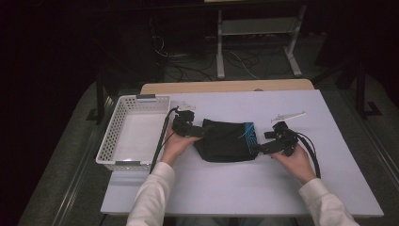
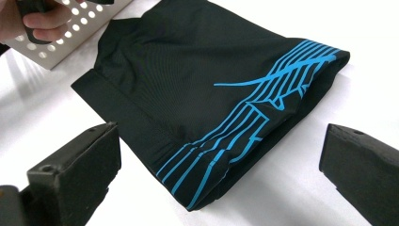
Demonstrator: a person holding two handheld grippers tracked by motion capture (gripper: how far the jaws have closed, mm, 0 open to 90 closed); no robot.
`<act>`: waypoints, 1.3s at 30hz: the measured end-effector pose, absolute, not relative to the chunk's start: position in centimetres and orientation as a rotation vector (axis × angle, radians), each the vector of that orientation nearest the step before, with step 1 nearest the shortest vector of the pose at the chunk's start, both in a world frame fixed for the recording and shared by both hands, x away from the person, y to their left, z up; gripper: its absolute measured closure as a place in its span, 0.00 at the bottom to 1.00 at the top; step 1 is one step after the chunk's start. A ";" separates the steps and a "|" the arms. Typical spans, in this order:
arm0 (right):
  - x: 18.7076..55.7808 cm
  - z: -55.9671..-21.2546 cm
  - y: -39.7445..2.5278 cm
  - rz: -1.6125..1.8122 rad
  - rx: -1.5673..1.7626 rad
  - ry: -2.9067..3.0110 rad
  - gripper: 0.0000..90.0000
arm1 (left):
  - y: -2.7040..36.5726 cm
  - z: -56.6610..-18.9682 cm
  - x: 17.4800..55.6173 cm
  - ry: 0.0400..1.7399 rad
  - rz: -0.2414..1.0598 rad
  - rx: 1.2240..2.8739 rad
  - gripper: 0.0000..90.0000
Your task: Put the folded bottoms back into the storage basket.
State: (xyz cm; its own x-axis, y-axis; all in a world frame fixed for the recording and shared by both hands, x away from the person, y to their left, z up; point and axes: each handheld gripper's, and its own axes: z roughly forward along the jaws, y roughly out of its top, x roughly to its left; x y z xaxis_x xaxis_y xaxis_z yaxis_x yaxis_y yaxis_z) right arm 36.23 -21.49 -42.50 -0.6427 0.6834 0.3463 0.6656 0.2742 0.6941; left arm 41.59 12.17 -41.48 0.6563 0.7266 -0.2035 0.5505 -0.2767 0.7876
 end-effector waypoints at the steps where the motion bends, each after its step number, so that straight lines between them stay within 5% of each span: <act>1: 36.3 -42.6 -21.5 1.339 1.333 2.496 0.01 | 12.1 -41.7 41.7 1.004 0.233 1.966 0.00; 17: 37.0 -43.4 -21.7 1.354 1.473 2.537 0.13 | 13.0 -43.9 43.4 1.098 0.139 1.954 0.01; 39: 37.7 -44.6 -21.1 1.324 1.621 2.645 0.18 | 12.8 -44.7 43.6 1.092 0.062 1.931 0.20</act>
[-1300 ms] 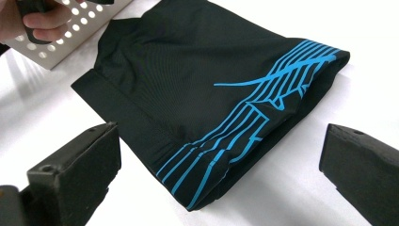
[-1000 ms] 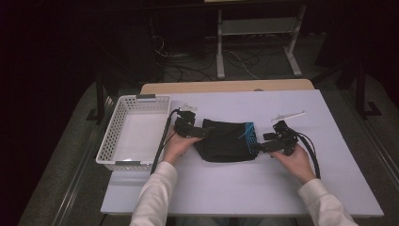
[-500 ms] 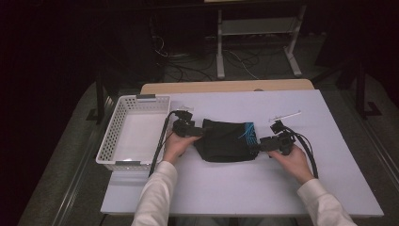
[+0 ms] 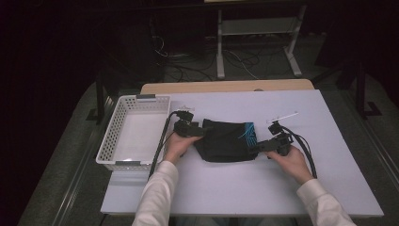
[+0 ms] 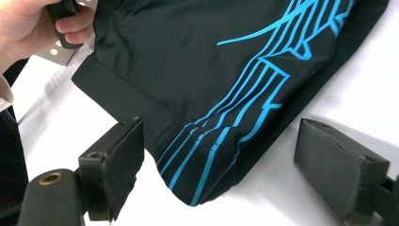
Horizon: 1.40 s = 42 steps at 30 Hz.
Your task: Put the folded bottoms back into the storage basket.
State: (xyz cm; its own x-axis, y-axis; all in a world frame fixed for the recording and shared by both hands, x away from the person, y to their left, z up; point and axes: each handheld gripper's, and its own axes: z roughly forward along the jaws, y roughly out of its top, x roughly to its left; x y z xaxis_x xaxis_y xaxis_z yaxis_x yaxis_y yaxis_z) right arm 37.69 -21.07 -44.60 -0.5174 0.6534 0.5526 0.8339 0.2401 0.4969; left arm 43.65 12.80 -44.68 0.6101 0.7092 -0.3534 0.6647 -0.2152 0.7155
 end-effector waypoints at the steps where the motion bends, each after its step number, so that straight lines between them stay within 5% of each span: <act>1: 37.7 -44.7 -21.0 -1.138 -1.401 -2.274 0.19 | 12.8 -44.7 43.7 1.092 0.058 1.931 0.22; 11: 37.9 -44.8 -20.7 -1.137 -1.409 -2.233 0.29 | 12.7 -45.2 43.8 1.102 0.046 1.932 0.33; 26: 38.5 -45.0 -19.1 -1.038 -1.446 -2.155 0.68 | 11.6 -45.3 43.9 1.136 0.010 1.979 0.84; 42: 37.4 -43.2 -18.8 -1.047 -1.512 -2.170 0.82 | 11.3 -44.0 42.5 1.092 0.109 1.995 0.89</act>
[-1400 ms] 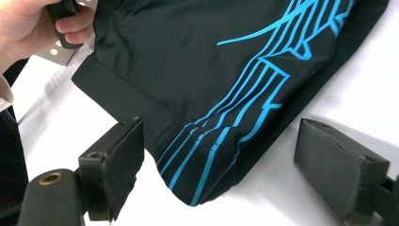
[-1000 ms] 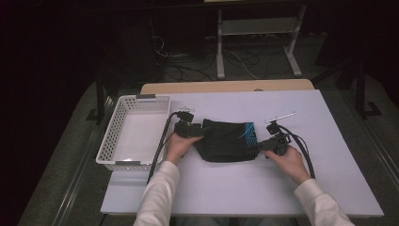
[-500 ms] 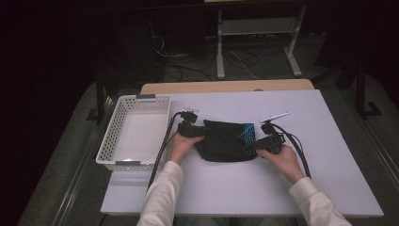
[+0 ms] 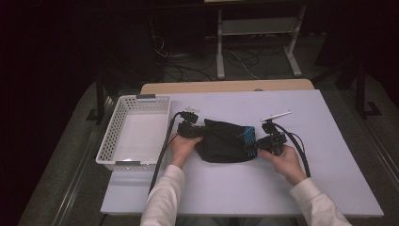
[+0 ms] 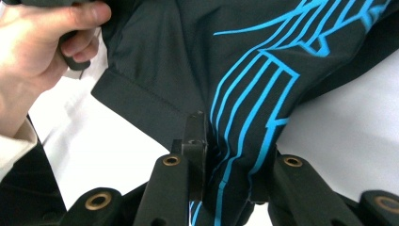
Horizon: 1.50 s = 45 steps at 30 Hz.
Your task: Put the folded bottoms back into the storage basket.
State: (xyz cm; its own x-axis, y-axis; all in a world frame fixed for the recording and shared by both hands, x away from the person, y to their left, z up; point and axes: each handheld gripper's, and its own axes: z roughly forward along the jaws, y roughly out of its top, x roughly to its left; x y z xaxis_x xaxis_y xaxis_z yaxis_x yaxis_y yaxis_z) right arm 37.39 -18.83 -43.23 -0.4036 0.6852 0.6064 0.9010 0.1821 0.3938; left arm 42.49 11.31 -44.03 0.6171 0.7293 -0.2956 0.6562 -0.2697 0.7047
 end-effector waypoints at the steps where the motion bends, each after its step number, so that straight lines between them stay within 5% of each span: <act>1: 37.2 -43.1 -18.8 -1.050 -1.512 -2.171 0.82 | 11.3 -44.0 42.5 1.092 0.109 1.995 0.89; 45: 35.7 -35.7 -18.8 -1.221 -1.453 -2.277 0.82 | 12.0 -35.8 40.8 1.020 0.196 1.937 0.89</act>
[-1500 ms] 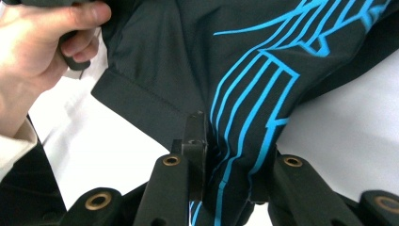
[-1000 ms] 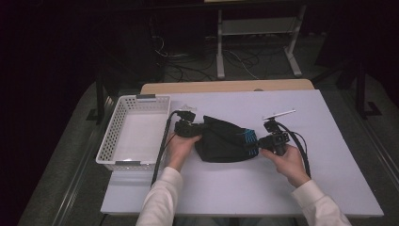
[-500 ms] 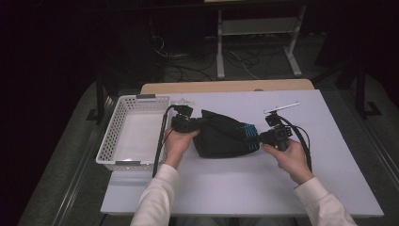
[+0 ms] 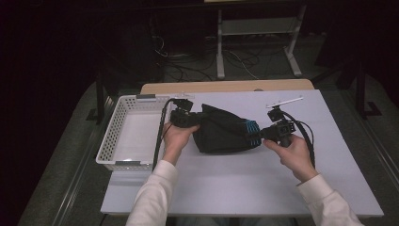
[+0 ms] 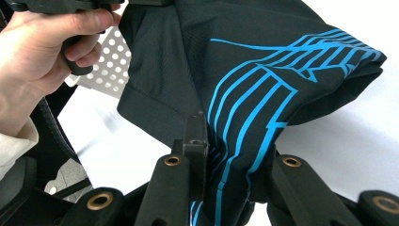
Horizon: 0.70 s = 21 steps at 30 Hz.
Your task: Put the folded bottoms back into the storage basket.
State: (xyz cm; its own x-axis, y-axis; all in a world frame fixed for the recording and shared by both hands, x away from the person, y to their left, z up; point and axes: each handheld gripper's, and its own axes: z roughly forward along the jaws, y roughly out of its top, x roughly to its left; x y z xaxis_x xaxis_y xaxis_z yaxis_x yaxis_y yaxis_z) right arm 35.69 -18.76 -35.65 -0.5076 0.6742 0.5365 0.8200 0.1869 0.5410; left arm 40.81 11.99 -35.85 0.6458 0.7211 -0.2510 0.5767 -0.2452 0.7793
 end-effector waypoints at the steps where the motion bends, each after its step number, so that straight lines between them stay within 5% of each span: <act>1: 35.7 -35.5 -18.8 -1.221 -1.454 -2.277 0.82 | 12.0 -35.7 40.8 1.019 0.196 1.936 0.89; 21: 36.2 -32.2 -17.2 -1.243 -1.414 -2.335 0.82 | 13.1 -32.4 40.9 1.003 0.261 1.955 0.89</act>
